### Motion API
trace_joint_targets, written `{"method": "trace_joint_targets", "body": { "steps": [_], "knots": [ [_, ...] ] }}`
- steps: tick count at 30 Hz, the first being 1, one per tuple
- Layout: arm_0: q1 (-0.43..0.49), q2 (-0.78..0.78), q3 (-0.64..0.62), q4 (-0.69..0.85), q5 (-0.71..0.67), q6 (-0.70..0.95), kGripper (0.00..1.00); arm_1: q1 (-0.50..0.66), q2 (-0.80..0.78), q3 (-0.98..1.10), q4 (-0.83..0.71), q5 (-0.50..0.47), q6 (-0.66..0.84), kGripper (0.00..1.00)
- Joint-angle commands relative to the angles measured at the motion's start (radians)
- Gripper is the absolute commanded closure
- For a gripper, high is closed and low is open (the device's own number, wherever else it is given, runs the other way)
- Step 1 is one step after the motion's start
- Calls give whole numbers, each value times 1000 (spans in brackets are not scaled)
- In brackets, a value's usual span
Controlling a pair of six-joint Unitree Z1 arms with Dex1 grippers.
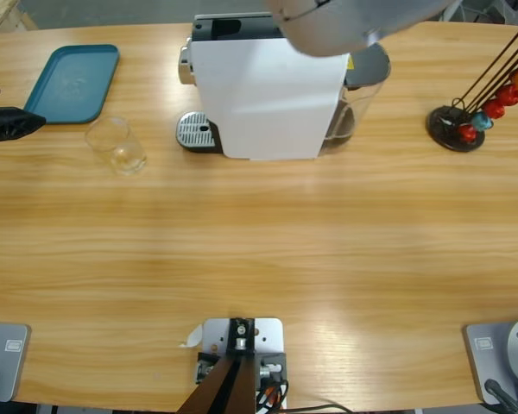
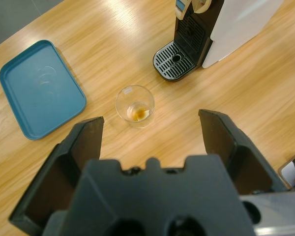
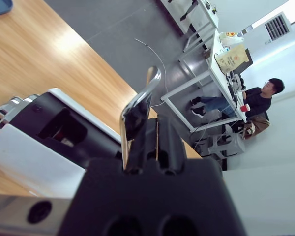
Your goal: Pour coffee
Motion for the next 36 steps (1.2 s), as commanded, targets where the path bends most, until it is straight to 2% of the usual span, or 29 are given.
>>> {"method": "trace_joint_targets", "body": {
  "steps": [1,10,36],
  "knots": [
    [-6,27,22,-9,-15,7,170,41,116,-1,26,7,0,1000],
    [-6,24,22,-9,-15,6,170,41,181,-85,53,24,-18,1000],
    [-6,20,24,-7,-15,6,170,41,229,-84,98,64,40,1000]
  ]
}}
